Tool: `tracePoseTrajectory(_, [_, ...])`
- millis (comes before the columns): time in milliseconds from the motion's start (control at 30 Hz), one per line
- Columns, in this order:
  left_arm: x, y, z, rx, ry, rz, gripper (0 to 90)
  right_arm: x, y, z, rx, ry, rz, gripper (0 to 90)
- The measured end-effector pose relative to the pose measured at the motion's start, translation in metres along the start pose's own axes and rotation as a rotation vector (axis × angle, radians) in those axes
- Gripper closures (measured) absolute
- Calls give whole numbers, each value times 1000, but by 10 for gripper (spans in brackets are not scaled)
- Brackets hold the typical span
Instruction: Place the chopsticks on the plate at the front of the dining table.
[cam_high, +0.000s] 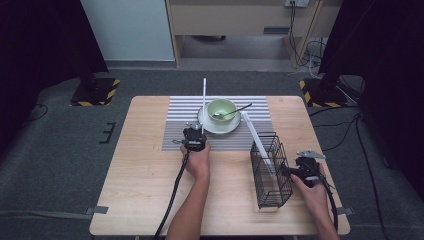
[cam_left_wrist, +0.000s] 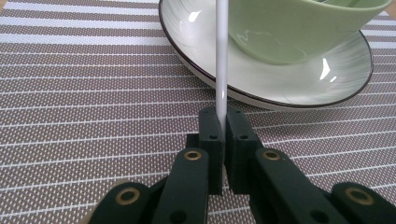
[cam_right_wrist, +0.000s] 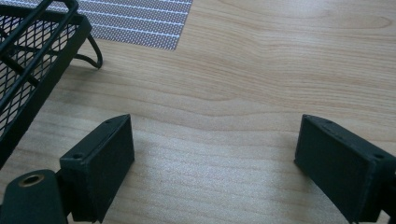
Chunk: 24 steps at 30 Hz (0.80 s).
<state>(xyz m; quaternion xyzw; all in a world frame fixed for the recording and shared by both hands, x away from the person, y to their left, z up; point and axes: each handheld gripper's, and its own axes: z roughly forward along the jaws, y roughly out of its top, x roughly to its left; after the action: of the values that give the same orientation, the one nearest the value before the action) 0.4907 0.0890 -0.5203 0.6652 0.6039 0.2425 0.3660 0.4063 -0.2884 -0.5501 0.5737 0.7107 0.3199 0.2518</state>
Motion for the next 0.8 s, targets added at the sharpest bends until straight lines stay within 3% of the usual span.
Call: tracePoseTrajectory(800, [3, 2, -2, -5, 12, -20, 862, 0, 0, 0, 0, 0, 0, 117])
